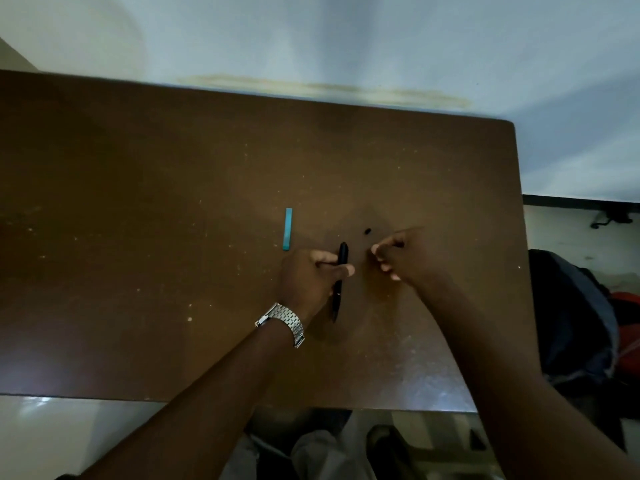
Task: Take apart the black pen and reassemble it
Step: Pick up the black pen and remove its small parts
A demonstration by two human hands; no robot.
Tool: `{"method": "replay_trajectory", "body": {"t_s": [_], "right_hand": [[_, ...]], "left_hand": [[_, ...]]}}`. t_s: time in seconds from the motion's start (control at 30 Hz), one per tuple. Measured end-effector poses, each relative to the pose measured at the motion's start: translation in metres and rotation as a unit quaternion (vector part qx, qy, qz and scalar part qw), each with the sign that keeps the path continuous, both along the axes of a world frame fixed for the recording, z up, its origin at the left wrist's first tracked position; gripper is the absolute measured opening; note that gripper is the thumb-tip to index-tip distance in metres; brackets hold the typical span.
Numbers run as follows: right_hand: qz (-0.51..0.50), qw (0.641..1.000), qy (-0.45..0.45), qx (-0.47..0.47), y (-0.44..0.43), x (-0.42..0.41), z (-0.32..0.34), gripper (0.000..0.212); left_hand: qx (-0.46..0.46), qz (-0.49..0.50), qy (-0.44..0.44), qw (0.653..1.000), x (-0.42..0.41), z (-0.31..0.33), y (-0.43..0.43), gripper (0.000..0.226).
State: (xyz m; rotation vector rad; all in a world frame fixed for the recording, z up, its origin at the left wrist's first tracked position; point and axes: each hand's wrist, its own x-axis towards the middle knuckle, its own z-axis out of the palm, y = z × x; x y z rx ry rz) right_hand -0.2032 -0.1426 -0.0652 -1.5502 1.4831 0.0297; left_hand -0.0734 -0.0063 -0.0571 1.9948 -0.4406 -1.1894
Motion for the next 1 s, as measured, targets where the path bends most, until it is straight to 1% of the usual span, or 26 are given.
{"method": "replay_trajectory", "body": {"t_s": [0.1,0.17,0.33,0.43,0.5,0.53,0.6,0.63,0.67,0.87,1.0], "right_hand": [[0.025,0.997,0.015,-0.077,0.009,-0.002,-0.011,0.029],[0.034,0.992,0.016,-0.121,0.014,0.0,-0.016,0.027],[0.005,0.987,-0.007,-0.158,0.023,-0.004,-0.016,0.017],[-0.013,0.982,-0.053,-0.179,0.031,-0.007,-0.005,0.013],[-0.004,0.984,-0.097,-0.152,0.044,-0.006,0.003,0.008],[-0.004,0.986,-0.124,-0.114,0.053,-0.005,0.007,0.006],[-0.043,0.985,-0.165,-0.011,0.073,0.001,0.009,0.013],[-0.066,0.984,-0.166,0.022,0.081,0.004,0.008,0.016],[-0.082,0.983,-0.162,0.035,0.087,0.006,0.006,0.016],[-0.132,0.978,-0.16,0.022,0.089,0.017,-0.001,0.014],[-0.108,0.983,-0.15,-0.004,0.09,0.02,-0.005,0.012]], "left_hand": [[-0.007,0.004,-0.033,0.999,0.003,0.0,-0.007,0.042],[-0.008,0.006,-0.044,0.999,0.006,-0.003,-0.011,0.039],[0.002,0.003,-0.055,0.998,0.011,-0.009,-0.02,0.039],[-0.002,0.015,-0.056,0.998,0.014,-0.011,-0.026,0.04],[-0.004,0.017,-0.063,0.998,0.015,-0.011,-0.028,0.042],[-0.004,0.017,-0.062,0.998,0.016,-0.011,-0.03,0.042],[0.001,0.012,-0.057,0.998,0.016,-0.011,-0.032,0.041],[0.003,0.008,-0.058,0.998,0.016,-0.01,-0.032,0.041],[0.005,0.005,-0.063,0.998,0.016,-0.009,-0.032,0.041],[0.013,-0.004,-0.086,0.996,0.019,-0.01,-0.037,0.042],[0.019,-0.017,-0.115,0.993,0.02,-0.009,-0.04,0.035]]}}
